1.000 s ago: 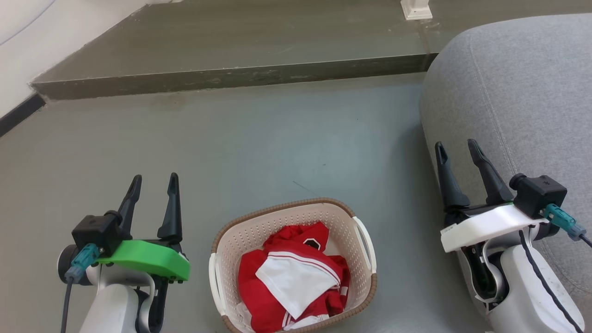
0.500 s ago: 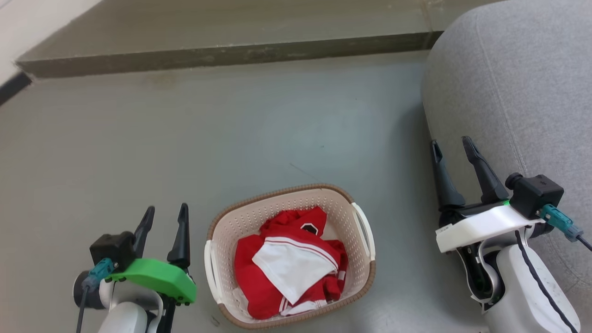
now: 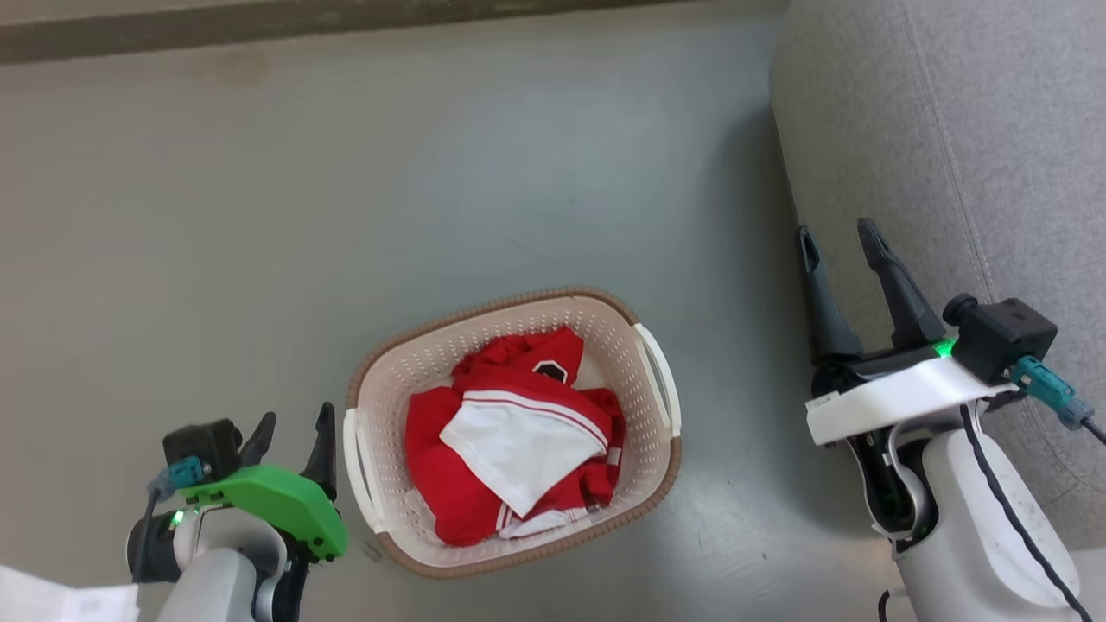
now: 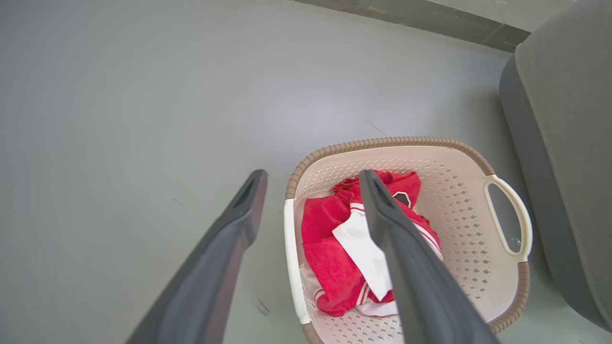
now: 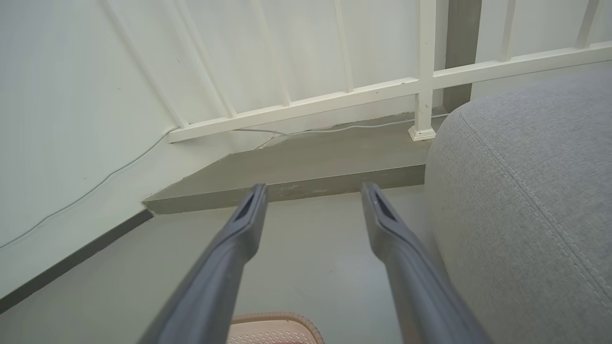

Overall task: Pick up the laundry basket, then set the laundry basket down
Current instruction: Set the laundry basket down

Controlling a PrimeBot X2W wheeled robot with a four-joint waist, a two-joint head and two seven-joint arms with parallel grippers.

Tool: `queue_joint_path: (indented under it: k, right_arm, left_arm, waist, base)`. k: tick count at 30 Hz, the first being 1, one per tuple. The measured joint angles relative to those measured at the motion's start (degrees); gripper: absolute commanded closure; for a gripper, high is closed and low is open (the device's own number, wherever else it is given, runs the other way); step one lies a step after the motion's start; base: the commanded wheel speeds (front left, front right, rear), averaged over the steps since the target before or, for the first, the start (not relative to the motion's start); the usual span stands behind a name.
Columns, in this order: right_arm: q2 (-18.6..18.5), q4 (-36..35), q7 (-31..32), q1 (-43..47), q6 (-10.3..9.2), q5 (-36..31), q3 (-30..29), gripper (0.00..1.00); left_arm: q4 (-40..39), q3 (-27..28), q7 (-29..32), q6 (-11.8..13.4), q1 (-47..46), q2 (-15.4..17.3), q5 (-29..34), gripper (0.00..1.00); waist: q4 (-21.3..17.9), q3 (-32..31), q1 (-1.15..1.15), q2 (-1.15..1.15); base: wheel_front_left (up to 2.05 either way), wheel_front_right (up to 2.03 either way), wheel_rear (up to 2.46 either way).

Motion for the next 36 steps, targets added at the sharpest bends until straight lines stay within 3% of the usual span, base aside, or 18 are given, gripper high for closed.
queue_joint_path:
  k: [20,36]
  right_arm:
    - [0.35,-1.11,0.00,-5.33,0.49,0.01,0.36,0.00]
    - [0.66,-1.38,0.00,-7.87,0.98,-0.15,0.60,0.00]
  left_arm:
    - [16.38,-0.30,11.56,-1.19,-12.57,0.37,-3.65,0.00]
    - [24.01,1.42,13.38,-1.20,-18.56,1.26,-4.45,0.00]
  waist:
    - [-4.33,12.20,0.01,0.00]
    - [-5.38,17.92,0.01,0.00]
  base:
    - [0.00,0.00,0.00]
    - [0.00,0.00,0.00]
